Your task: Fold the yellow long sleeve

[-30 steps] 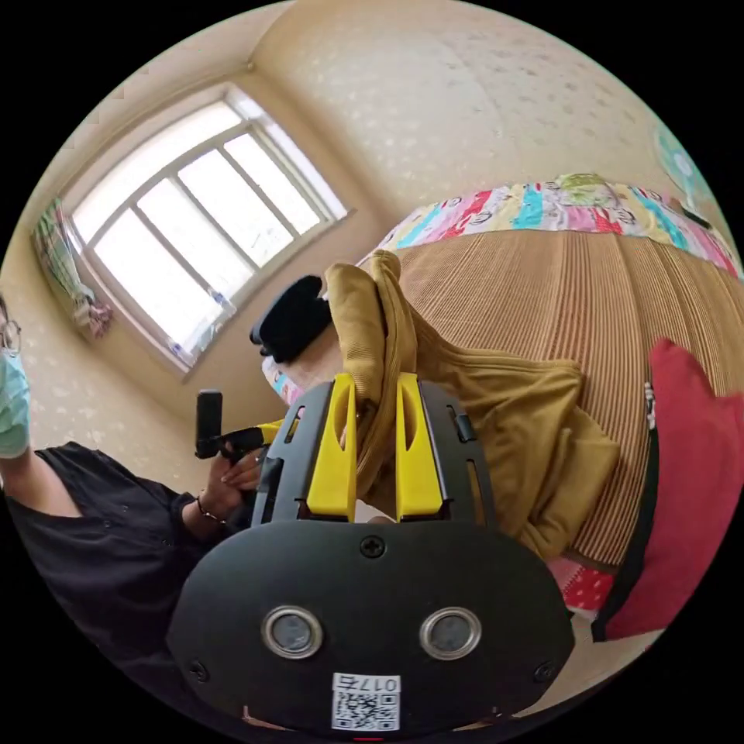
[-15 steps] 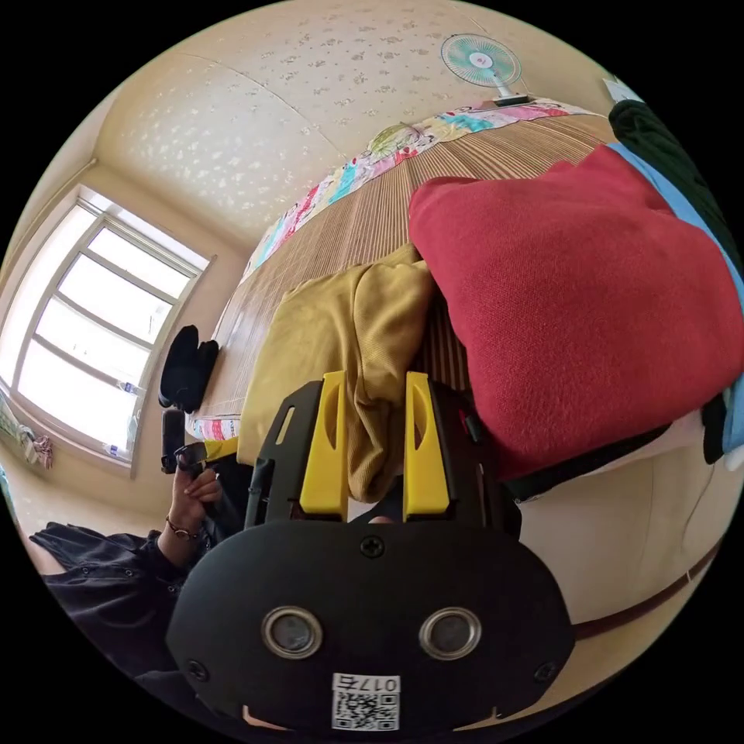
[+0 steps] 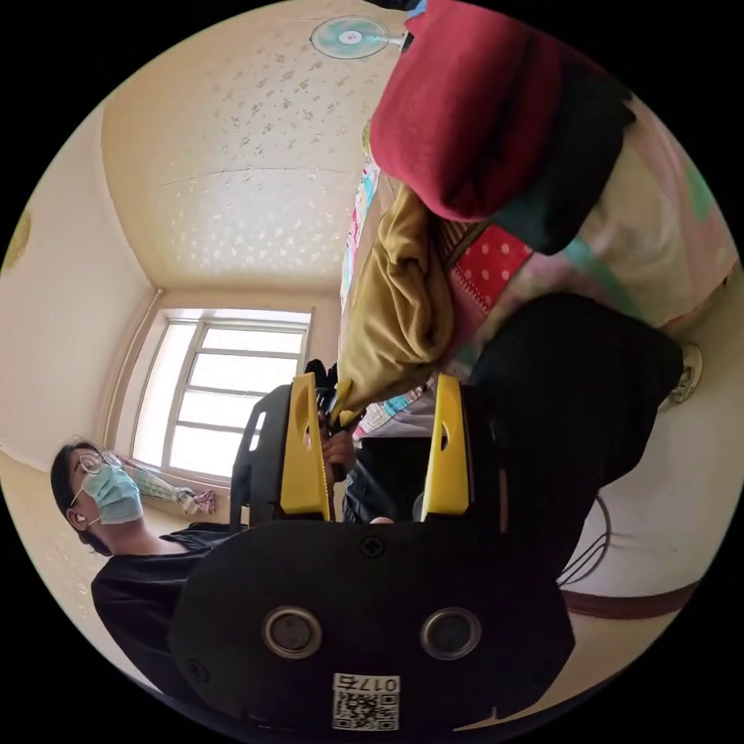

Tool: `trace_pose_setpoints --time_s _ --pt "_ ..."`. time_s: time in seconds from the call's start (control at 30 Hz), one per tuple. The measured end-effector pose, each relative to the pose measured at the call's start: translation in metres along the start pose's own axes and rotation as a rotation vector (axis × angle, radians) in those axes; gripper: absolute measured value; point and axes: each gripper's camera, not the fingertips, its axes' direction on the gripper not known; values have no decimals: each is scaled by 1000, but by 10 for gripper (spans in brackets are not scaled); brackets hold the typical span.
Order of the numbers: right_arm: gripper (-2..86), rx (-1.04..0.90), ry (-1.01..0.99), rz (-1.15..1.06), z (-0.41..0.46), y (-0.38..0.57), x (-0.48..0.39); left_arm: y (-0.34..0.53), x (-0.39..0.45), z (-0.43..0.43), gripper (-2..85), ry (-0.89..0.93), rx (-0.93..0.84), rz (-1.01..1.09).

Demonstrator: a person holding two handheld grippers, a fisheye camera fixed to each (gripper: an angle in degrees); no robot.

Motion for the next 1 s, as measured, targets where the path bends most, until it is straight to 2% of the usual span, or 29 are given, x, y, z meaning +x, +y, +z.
trace_pose_setpoints --time_s 0.1,0.27,0.4,0.53,0.6,0.73,0.87,1.0 --pt "226 -69 -70 25 10 -4 7 -5 19 -5 85 29 17 16" --pt "268 -45 -391 85 37 -32 33 -4 49 -5 83 10 36 70" --pt "278 -46 -465 108 57 -46 42 4 61 -10 81 -23 72 76" --pt "239 77 -545 121 42 -47 45 15 68 -26 80 -30 94 97" --pt "184 116 -545 100 29 -45 44 21 71 -33 79 -33 92 111" --pt "110 51 -443 -38 17 -42 15 44 85 -53 77 -47 129 164" --pt "70 -62 -223 -379 25 -34 -75 74 117 -80 75 -86 197 269" --pt "54 -176 -168 -561 55 -27 -160 114 162 -136 73 -112 281 408"
